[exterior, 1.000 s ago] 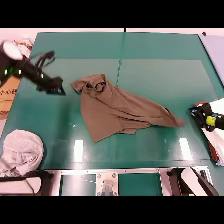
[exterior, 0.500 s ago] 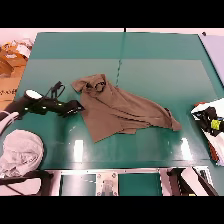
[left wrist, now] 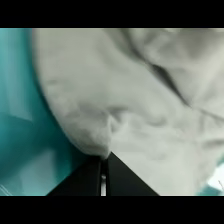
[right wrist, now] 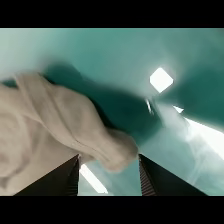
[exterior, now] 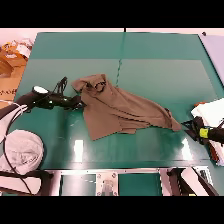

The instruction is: Fold the shirts.

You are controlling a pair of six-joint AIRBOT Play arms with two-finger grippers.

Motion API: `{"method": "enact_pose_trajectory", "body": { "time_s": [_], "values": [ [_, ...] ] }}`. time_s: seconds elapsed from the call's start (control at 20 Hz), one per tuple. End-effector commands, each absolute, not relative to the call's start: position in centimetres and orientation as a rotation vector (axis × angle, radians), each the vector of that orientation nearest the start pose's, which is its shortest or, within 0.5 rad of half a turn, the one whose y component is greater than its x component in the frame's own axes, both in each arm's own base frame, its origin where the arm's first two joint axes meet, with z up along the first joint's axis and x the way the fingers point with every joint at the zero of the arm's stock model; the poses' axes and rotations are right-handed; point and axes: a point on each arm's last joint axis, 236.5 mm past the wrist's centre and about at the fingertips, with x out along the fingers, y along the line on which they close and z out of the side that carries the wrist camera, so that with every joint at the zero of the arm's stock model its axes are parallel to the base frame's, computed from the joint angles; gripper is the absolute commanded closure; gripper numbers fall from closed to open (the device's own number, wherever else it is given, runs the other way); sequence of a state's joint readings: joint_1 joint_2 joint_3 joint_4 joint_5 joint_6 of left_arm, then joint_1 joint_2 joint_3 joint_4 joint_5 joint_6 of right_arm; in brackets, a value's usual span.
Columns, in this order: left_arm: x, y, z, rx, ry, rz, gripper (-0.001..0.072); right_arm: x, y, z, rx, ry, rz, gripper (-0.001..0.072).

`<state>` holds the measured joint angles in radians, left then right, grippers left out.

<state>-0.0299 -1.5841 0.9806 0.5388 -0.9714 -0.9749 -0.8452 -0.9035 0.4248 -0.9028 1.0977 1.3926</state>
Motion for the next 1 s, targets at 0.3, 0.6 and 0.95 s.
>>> {"method": "enact_pose_trajectory", "body": {
  "time_s": [0.3,0.6,0.95],
  "values": [
    [38.8,-17.8,-5.6,-0.486,1.284,-0.714,0.0680,24.1,-3.5,-10.9,1.008,1.267,-0.198,0.0409],
    [37.4,-17.4,-4.9,-0.444,1.327,-0.724,0.0681,28.0,-4.4,-6.2,0.973,1.205,-0.103,0.0698],
    [39.8,-16.0,21.1,-0.183,0.802,-0.712,0.0681,37.5,-2.9,24.0,0.870,0.549,0.287,0.0698]
  ]
}}
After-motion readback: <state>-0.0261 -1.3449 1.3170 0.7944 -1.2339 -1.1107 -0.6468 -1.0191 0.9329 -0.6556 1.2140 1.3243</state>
